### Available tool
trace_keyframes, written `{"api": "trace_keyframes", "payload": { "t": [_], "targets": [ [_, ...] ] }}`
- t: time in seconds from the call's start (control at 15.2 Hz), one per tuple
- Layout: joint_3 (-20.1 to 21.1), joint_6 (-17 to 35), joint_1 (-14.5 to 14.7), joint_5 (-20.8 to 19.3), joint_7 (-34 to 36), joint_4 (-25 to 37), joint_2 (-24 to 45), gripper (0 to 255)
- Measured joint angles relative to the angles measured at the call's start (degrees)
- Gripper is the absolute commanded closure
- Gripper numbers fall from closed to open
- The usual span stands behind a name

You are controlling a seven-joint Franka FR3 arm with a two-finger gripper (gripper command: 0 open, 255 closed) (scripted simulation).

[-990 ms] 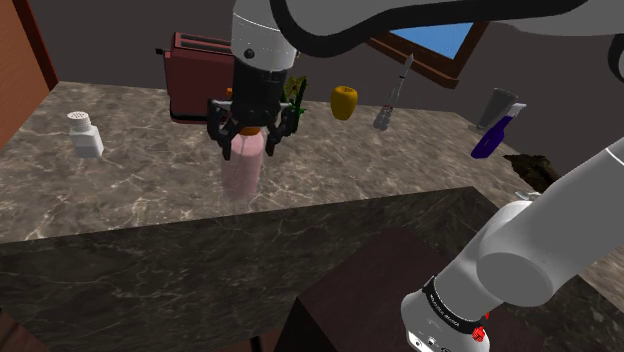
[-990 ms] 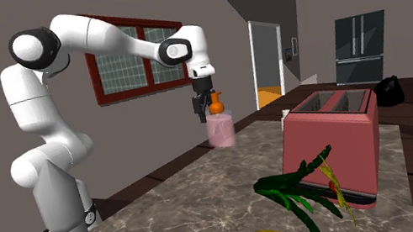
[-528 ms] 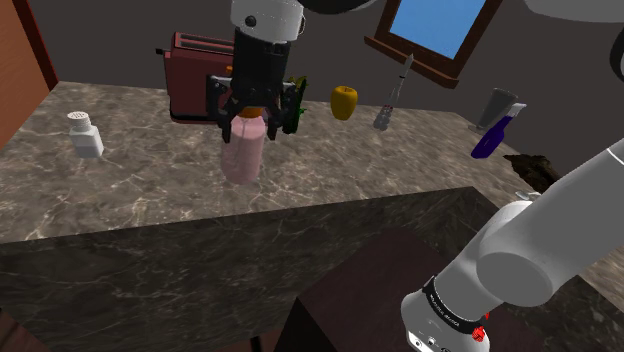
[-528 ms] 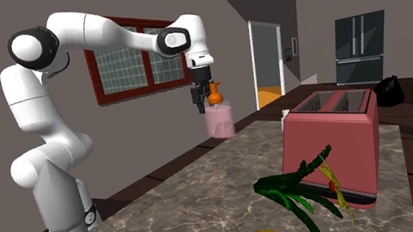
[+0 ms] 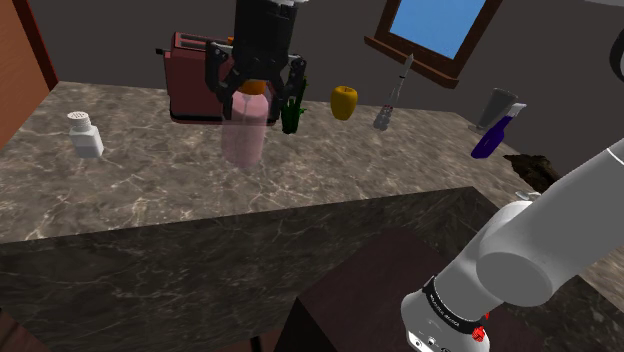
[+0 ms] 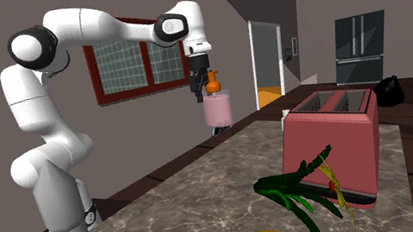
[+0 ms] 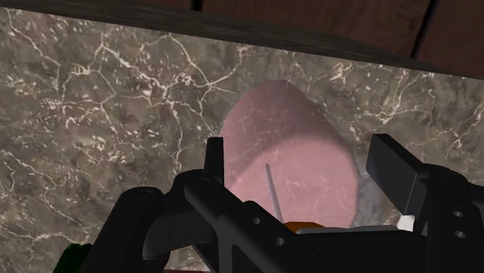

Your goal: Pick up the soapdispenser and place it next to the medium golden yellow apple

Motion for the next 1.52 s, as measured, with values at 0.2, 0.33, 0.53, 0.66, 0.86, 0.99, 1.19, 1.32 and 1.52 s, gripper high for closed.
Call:
{"api": "trace_keyframes", "payload": {
  "t": [0.2, 0.33, 0.53, 0.66, 0.86, 0.99, 1.19, 1.32, 1.52],
  "targets": [
    [0.02, -2.28, -0.04, -0.21, 0.24, 2.62, 0.38, 255],
    [-0.08, -4.1, -0.16, -0.4, 0.22, 4.71, 0.69, 255],
    [-0.03, -6.46, -0.2, -0.69, 0.45, 7.55, 1.24, 255],
    [0.04, -8.1, -0.18, -0.82, 0.69, 9.41, 1.49, 255],
    [0.26, -10.36, -0.16, -1.4, 1.13, 12.69, 2.65, 255],
    [0.34, -12.15, -0.16, -1.65, 1.35, 14.92, 3.15, 255],
    [0.6, -14.8, -0.05, -2.16, 1.84, 18.46, 4.17, 255],
    [0.71, -16.36, -0.02, -2.51, 2.04, 20.63, 4.87, 255],
    [1.13, -19.06, 0.24, -3.32, 2.71, 24.65, 6.41, 255]
  ]
}}
